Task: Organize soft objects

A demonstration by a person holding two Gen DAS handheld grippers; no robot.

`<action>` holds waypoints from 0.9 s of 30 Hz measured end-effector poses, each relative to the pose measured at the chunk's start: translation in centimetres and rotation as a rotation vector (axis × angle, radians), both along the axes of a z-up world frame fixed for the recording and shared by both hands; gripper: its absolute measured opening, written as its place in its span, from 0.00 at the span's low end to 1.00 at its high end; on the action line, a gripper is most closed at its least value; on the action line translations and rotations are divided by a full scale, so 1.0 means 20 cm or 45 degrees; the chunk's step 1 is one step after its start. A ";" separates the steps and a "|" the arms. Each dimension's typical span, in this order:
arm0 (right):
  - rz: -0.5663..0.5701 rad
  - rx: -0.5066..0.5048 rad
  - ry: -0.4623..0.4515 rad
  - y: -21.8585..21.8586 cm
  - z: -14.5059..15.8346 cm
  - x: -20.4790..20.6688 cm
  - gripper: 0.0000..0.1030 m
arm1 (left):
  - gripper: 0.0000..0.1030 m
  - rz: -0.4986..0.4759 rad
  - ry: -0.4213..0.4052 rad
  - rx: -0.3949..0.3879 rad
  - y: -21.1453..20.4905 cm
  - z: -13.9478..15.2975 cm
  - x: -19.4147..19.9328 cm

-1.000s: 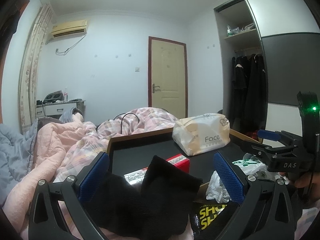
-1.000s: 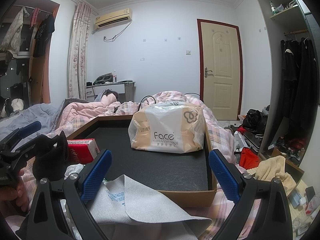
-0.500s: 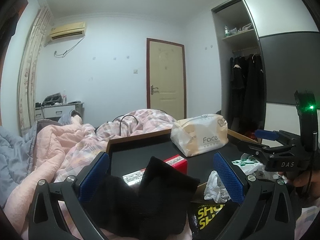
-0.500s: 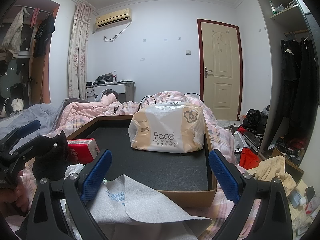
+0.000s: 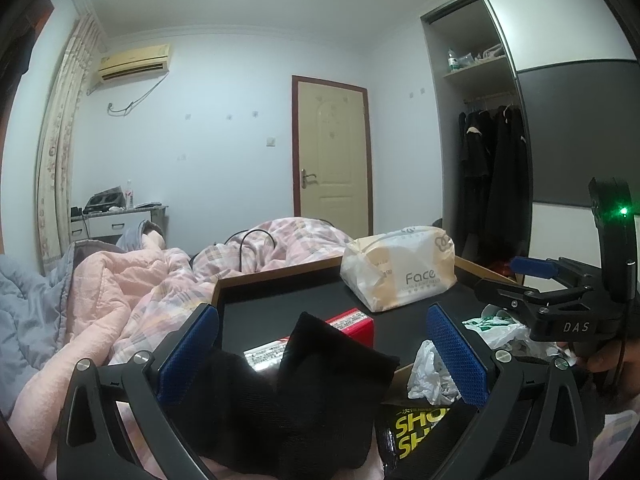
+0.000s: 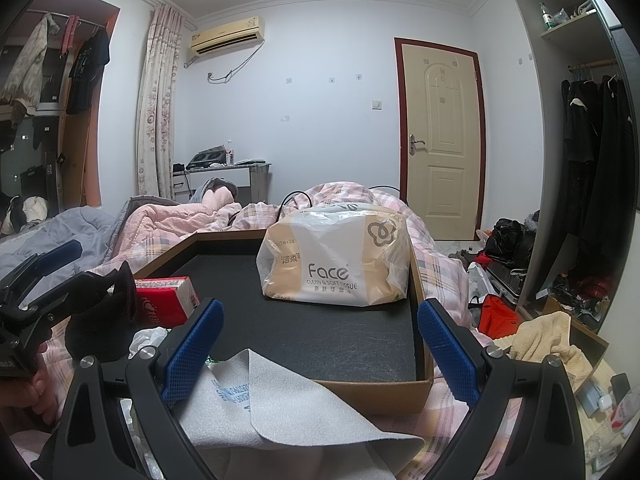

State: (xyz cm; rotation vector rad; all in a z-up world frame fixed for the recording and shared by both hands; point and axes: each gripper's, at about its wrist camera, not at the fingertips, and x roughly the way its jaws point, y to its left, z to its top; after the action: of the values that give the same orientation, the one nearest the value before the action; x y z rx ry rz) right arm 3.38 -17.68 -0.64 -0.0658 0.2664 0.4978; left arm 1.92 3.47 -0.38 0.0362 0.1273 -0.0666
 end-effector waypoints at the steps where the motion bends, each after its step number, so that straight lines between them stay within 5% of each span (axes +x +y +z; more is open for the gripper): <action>1: -0.001 0.000 0.000 0.00 0.00 0.00 0.94 | 1.00 0.000 -0.001 0.001 0.00 0.00 0.00; 27: -0.001 -0.001 0.000 0.00 0.00 0.00 0.94 | 1.00 -0.003 -0.001 0.006 -0.01 0.00 0.00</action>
State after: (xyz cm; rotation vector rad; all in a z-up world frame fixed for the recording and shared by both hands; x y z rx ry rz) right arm 3.39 -17.66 -0.65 -0.0668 0.2665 0.4972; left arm 1.86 3.26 -0.47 0.0414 0.1265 -0.0686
